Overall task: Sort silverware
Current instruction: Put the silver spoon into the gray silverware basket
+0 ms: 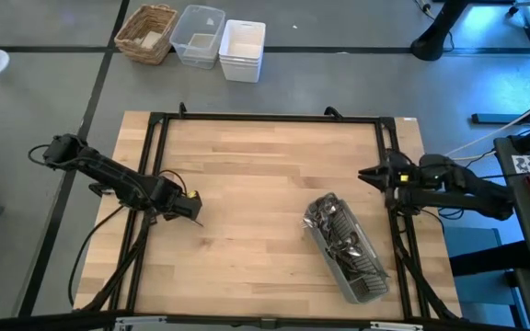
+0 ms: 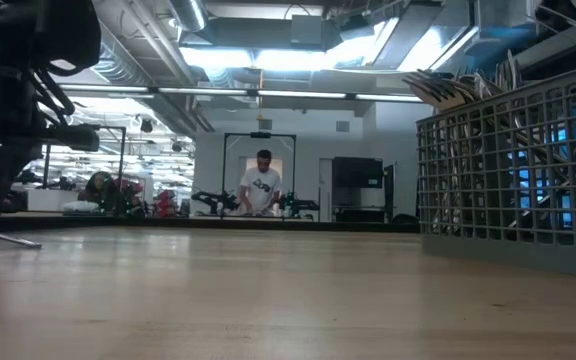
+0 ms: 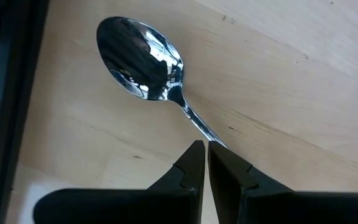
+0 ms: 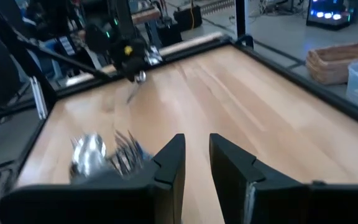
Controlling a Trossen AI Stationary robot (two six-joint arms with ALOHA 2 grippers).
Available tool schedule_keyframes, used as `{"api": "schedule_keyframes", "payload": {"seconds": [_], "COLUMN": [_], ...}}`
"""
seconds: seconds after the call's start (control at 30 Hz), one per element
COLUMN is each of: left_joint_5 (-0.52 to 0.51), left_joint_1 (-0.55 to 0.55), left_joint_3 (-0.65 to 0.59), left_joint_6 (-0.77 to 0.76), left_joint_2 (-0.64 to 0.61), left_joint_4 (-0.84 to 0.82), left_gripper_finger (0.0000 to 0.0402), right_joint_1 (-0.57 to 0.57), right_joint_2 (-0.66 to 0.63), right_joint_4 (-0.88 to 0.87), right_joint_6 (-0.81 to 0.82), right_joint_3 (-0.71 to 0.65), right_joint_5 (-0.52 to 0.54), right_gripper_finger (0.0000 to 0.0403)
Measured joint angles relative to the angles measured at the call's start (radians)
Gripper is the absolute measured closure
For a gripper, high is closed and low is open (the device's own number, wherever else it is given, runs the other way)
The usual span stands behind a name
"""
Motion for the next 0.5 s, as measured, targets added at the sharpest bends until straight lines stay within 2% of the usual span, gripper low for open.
{"api": "schedule_keyframes", "payload": {"seconds": [0.2, 0.5], "left_joint_5": [0.000, 0.000], "left_joint_1": [0.000, 0.000], "left_joint_3": [0.000, 0.000], "left_joint_6": [0.012, 0.099], "left_joint_2": [0.000, 0.000], "left_joint_4": [0.000, 0.001], "left_gripper_finger": [0.0386, 0.0386], "right_joint_1": [0.000, 0.000], "right_joint_2": [-0.039, -0.039], "right_joint_4": [-0.070, -0.061], "right_joint_6": [0.052, 0.054], "right_joint_3": [-0.048, -0.048], "right_joint_5": [0.008, 0.008], "right_gripper_finger": [0.0327, 0.0327]}}
